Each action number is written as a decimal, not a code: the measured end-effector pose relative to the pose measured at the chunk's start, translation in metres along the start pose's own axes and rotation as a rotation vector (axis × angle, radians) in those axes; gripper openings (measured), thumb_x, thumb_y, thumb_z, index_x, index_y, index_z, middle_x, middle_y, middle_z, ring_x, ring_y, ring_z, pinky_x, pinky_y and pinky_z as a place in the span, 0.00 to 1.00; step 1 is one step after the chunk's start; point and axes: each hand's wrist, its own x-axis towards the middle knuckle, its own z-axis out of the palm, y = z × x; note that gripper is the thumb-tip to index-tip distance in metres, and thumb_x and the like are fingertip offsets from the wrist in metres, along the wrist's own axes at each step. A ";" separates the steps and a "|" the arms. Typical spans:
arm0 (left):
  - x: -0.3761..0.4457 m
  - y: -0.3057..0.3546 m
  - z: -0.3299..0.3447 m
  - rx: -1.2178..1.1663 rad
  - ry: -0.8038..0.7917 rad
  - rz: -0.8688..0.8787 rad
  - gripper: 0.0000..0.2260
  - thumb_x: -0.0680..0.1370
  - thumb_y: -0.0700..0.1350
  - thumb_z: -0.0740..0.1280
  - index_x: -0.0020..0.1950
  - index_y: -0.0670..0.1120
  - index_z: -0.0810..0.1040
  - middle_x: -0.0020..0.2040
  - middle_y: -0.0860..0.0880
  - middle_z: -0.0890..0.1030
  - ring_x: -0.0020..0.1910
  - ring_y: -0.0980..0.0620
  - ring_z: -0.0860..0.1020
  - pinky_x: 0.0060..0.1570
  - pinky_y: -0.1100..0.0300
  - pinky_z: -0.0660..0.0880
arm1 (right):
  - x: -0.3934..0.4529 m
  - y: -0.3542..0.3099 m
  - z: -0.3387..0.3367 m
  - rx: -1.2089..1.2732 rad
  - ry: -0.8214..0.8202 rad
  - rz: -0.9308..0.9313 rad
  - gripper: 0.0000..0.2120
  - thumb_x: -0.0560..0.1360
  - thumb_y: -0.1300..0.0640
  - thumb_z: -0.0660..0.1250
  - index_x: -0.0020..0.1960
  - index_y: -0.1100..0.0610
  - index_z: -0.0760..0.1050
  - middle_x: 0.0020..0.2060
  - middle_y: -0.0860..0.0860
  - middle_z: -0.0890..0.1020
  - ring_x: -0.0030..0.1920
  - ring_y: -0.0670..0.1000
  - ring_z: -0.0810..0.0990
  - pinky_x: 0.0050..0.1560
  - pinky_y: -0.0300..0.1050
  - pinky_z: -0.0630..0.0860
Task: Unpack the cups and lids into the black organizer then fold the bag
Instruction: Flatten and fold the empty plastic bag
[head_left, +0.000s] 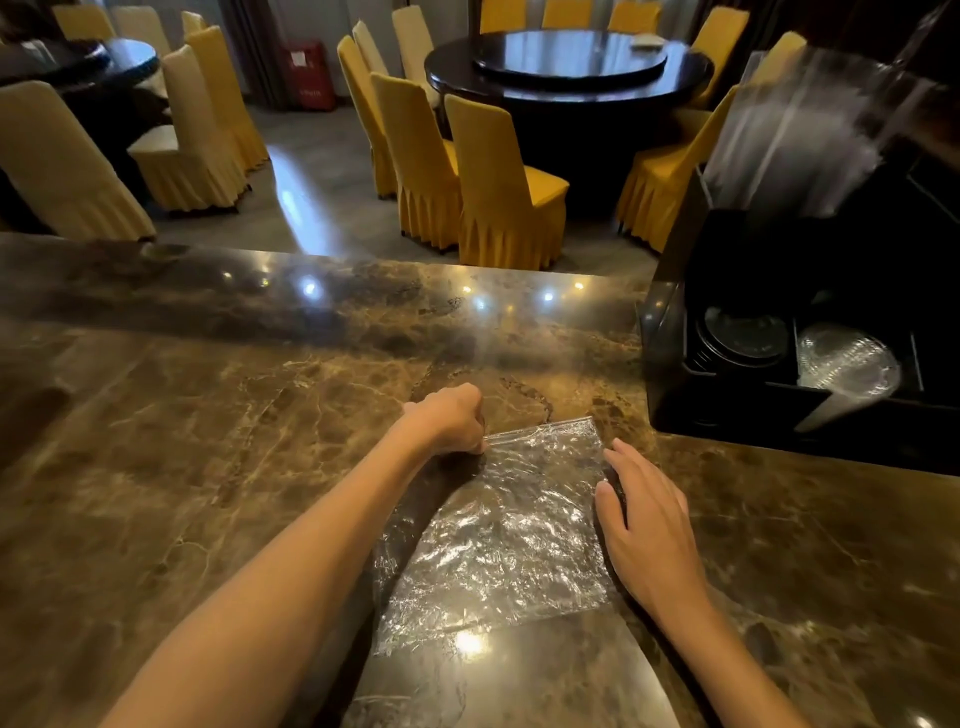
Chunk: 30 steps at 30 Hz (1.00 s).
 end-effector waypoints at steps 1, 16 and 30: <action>0.000 -0.001 0.001 -0.017 0.013 0.006 0.05 0.75 0.39 0.68 0.46 0.48 0.75 0.49 0.47 0.81 0.53 0.43 0.79 0.61 0.40 0.74 | 0.000 0.000 0.000 -0.010 -0.001 -0.001 0.17 0.82 0.53 0.59 0.70 0.53 0.72 0.72 0.48 0.73 0.71 0.44 0.67 0.73 0.49 0.57; -0.032 -0.051 -0.023 -0.558 -0.033 0.013 0.05 0.75 0.33 0.72 0.43 0.41 0.85 0.33 0.47 0.86 0.27 0.56 0.80 0.26 0.65 0.76 | -0.006 -0.011 -0.016 0.423 0.236 0.291 0.15 0.80 0.58 0.61 0.66 0.51 0.74 0.57 0.44 0.75 0.55 0.29 0.72 0.50 0.25 0.67; -0.077 -0.084 0.028 -1.429 0.384 -0.048 0.07 0.77 0.28 0.67 0.47 0.39 0.81 0.41 0.42 0.82 0.35 0.50 0.80 0.37 0.59 0.80 | 0.038 -0.050 -0.001 0.777 -0.252 0.356 0.07 0.77 0.48 0.68 0.49 0.48 0.82 0.34 0.42 0.81 0.37 0.42 0.80 0.44 0.37 0.72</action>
